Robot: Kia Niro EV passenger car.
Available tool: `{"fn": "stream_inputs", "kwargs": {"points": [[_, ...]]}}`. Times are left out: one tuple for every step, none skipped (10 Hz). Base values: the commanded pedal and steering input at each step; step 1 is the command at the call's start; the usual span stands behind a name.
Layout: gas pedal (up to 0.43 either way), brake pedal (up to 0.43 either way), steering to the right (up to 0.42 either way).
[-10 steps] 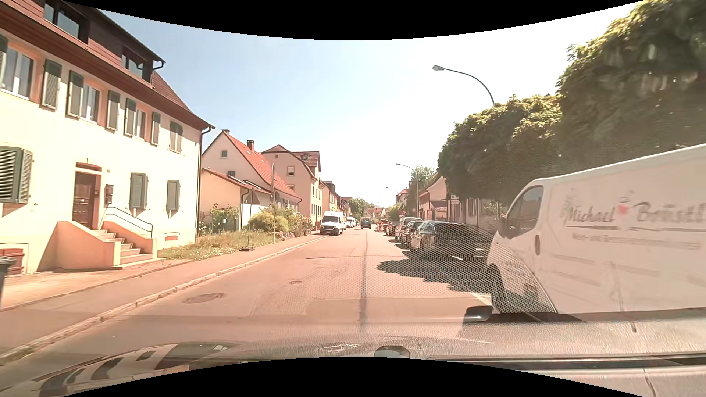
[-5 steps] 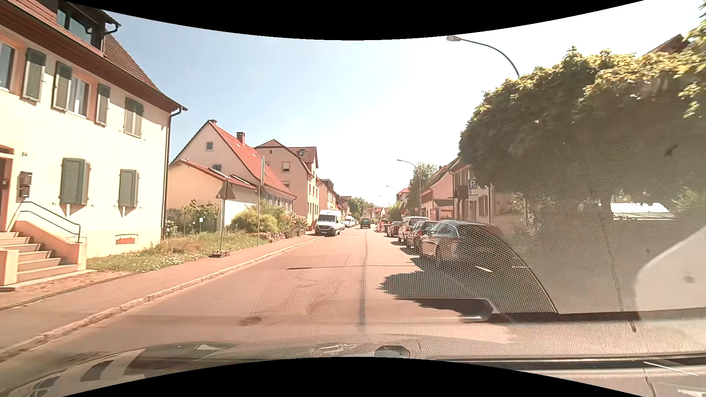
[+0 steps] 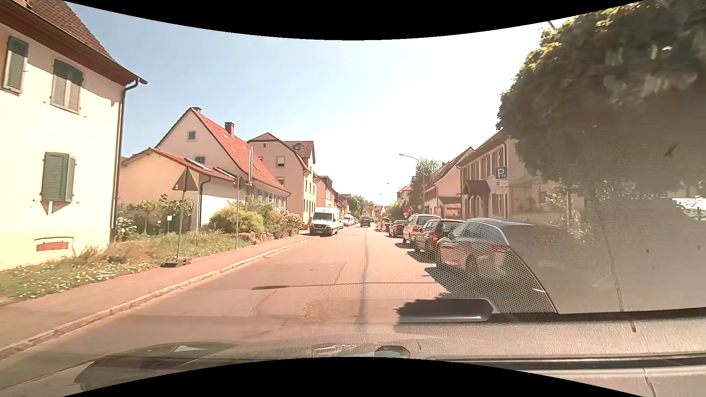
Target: Follow the waypoints while adhering to traffic rules and regulations
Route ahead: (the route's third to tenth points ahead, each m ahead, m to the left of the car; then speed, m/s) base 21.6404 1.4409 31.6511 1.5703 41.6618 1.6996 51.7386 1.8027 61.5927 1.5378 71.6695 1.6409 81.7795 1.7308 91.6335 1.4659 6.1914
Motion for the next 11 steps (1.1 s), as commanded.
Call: {"fn": "stream_inputs", "kwargs": {"points": [[0.079, 0.000, 0.003], [0.079, 0.000, 0.003], [0.079, 0.000, 0.003], [0.079, 0.000, 0.003], [0.079, 0.000, 0.003], [0.079, 0.000, 0.003], [0.079, 0.000, 0.003], [0.079, 0.000, 0.003], [0.079, 0.000, 0.003], [0.079, 0.000, 0.003], [0.079, 0.000, 0.003]]}}
